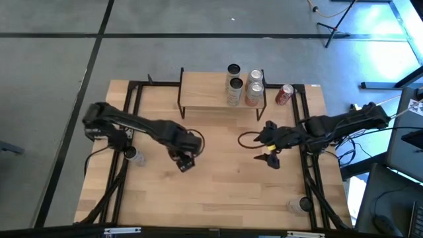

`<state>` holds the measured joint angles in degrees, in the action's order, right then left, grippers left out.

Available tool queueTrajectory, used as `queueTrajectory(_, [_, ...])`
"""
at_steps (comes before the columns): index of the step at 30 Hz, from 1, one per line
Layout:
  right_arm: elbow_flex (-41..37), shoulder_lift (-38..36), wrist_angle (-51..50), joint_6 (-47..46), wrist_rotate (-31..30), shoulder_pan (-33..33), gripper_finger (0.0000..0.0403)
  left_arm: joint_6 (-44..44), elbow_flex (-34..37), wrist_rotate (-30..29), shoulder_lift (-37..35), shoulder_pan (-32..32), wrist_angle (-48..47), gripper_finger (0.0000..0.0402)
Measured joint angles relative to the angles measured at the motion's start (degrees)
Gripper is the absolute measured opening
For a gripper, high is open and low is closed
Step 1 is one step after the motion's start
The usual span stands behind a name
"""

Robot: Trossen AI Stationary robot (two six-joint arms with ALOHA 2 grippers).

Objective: Place canned beverage on shelf
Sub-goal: Put the left red soda can on the shelf

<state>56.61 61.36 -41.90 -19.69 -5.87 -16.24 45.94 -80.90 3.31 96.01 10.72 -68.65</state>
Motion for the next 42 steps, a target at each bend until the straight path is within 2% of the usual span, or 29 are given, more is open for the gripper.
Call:
queueTrajectory(6, [-1.6, 0.0, 0.2, -1.2, 0.5, 0.0, 0.0351, -1.0, 0.0, 5.1, 8.5, 0.0, 0.1, 0.0274])
queueTrajectory(10, [-1.6, -0.1, 0.5, -1.1, 0.5, 0.0, 0.0351, 0.0, 0.0, 5.2, 11.5, -0.1, 0.0, 0.028])
queueTrajectory(23, [-1.6, -0.1, 0.5, -0.6, 0.4, 0.1, 0.0351, 1.0, -0.1, 5.2, 13.6, -0.4, 3.1, 0.0288])
queueTrajectory(29, [-1.6, -0.1, 0.3, -0.6, 0.4, 0.1, 0.0351, 1.9, -0.1, 5.2, 13.0, -0.3, 3.6, 0.0322])
queueTrajectory(34, [-1.6, -0.1, 0.3, 0.2, 0.4, 0.1, 0.0351, 1.9, -4.0, 2.1, 12.2, -0.1, -0.8, 0.0342])
queueTrajectory(39, [-1.6, -0.1, 0.3, 0.4, 0.5, 0.1, 0.0351, 1.0, -10.1, -0.7, 12.2, 0.2, -6.3, 0.0344])
queueTrajectory(42, [-1.6, -0.1, 0.3, 0.4, 0.8, 0.1, 0.0351, 0.1, -13.2, -4.3, 10.2, 1.6, -9.0, 0.0344])
